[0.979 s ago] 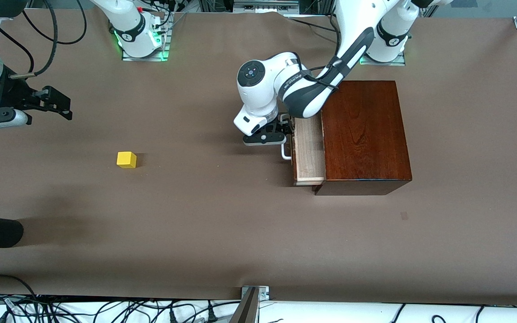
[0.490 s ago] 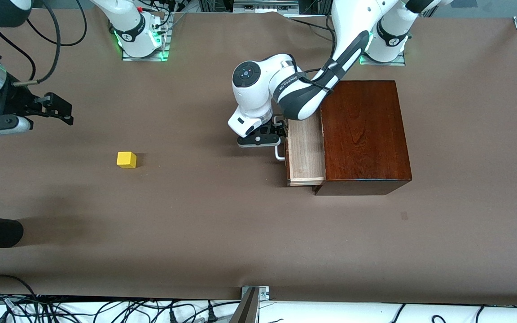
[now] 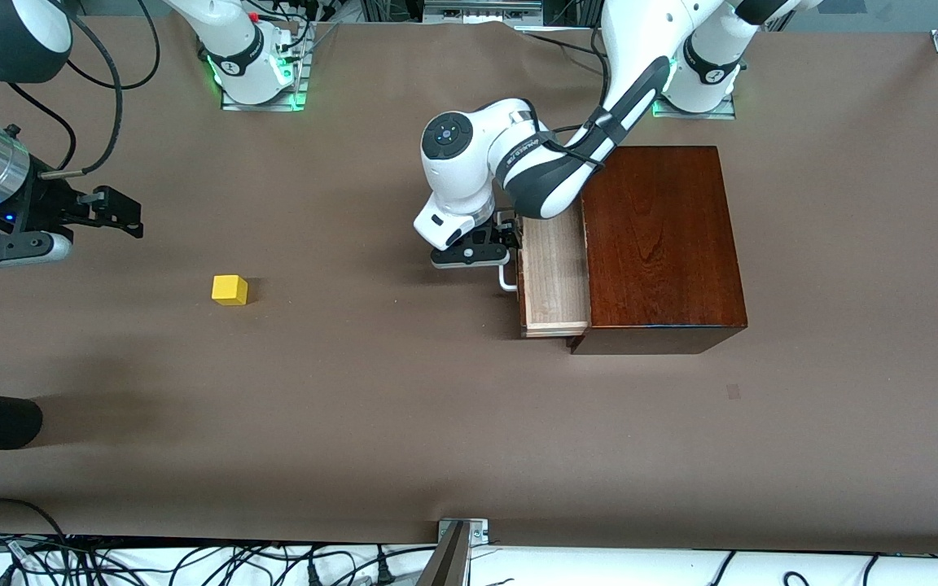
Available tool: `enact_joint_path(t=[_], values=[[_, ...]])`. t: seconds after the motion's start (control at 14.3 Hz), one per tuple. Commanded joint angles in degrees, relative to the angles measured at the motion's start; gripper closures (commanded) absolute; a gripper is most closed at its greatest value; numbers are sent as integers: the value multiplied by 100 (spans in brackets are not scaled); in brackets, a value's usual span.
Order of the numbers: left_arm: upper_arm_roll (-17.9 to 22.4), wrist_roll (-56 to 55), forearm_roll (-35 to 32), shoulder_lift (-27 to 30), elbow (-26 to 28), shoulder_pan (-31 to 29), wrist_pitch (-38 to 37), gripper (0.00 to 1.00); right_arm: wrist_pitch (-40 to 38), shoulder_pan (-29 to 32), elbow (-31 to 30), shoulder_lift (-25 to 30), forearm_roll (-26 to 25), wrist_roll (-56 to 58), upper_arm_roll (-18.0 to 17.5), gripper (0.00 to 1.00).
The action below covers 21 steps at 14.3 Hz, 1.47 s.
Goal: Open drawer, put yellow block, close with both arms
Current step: 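Pull the drawer open with the left gripper while the right gripper approaches the cube, then lower the right gripper and grasp the yellow cube while the left withdraws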
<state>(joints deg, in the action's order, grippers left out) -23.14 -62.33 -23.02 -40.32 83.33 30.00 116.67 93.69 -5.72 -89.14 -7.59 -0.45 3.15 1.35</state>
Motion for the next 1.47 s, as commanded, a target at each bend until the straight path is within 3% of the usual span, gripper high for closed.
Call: enact_joint_path(t=[0.0, 0.28, 0.42, 0.63, 0.98, 1.26, 1.4], values=[[-67, -69, 87, -143, -546, 94, 75, 0, -114, 54, 72, -181, -43, 289, -11, 0], [-102, 158, 385, 392, -737, -160, -783, 0, -150, 54, -68, -182, -52, 484, -11, 0], [-59, 990, 824, 717, -1046, -440, -1547, 0, -27, 54, -322, -173, -43, 441, -11, 0], [-68, 2467, 966, 1122, -1293, -1214, -2331, 0, 560, 54, -1041, -94, 1, 388, -11, 0], [28, 4347, 1036, 1447, -1302, -2313, -2614, 0, 1887, 63, -2308, 100, 18, 221, -11, 0], [1634, 6000, 2053, 2308, -750, -2139, -2588, 0, 3152, 63, -3195, 21, 149, 212, 6, 0], [2198, 6757, 2433, 2607, -530, -2165, -2597, 0, 3680, 63, -3469, -137, 168, 168, 6, 0]])
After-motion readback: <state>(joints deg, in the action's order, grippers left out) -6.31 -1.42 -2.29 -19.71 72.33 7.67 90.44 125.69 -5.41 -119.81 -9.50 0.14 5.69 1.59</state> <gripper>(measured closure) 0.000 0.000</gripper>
